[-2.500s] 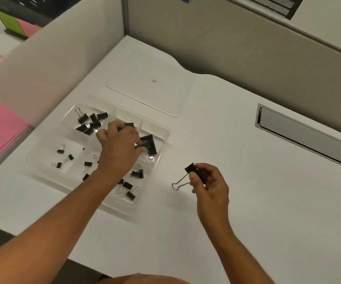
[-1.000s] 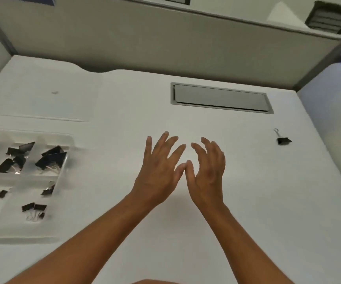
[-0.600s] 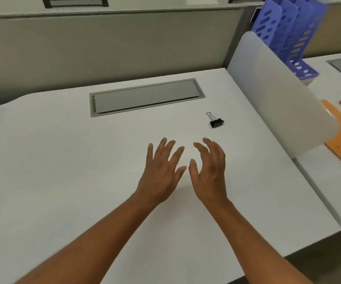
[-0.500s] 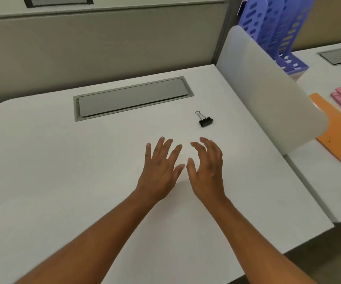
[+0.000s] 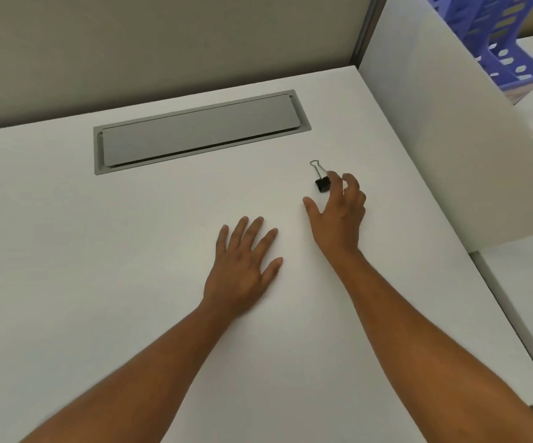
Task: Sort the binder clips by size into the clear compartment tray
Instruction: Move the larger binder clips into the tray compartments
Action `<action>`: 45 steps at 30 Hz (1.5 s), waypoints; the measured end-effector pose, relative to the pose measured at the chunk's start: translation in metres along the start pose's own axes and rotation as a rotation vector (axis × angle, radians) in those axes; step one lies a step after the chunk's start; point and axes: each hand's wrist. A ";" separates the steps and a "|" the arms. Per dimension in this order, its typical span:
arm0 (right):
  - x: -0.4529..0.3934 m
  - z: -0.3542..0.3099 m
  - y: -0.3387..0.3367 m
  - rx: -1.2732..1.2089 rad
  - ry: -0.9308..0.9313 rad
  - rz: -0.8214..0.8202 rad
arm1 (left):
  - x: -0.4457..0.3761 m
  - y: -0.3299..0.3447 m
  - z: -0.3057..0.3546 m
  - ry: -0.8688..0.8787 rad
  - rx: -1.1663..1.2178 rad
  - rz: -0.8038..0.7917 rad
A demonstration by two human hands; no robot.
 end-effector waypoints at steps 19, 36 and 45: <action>0.142 -0.041 -0.055 -0.740 0.266 -0.617 | 0.051 -0.043 0.012 -0.025 0.452 0.280; 0.315 -0.223 -0.016 -0.584 -0.164 -1.015 | 0.311 -0.150 -0.089 -0.796 0.894 0.414; 0.401 -0.386 0.038 -0.514 -0.451 -0.838 | 0.448 -0.177 -0.199 -0.846 0.453 0.506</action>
Point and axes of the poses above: each hand's wrist, its own x-axis away from the middle knuckle, its own y-axis out of the palm, z = x × y, and after that the axes turned 8 degrees about y, right-handed
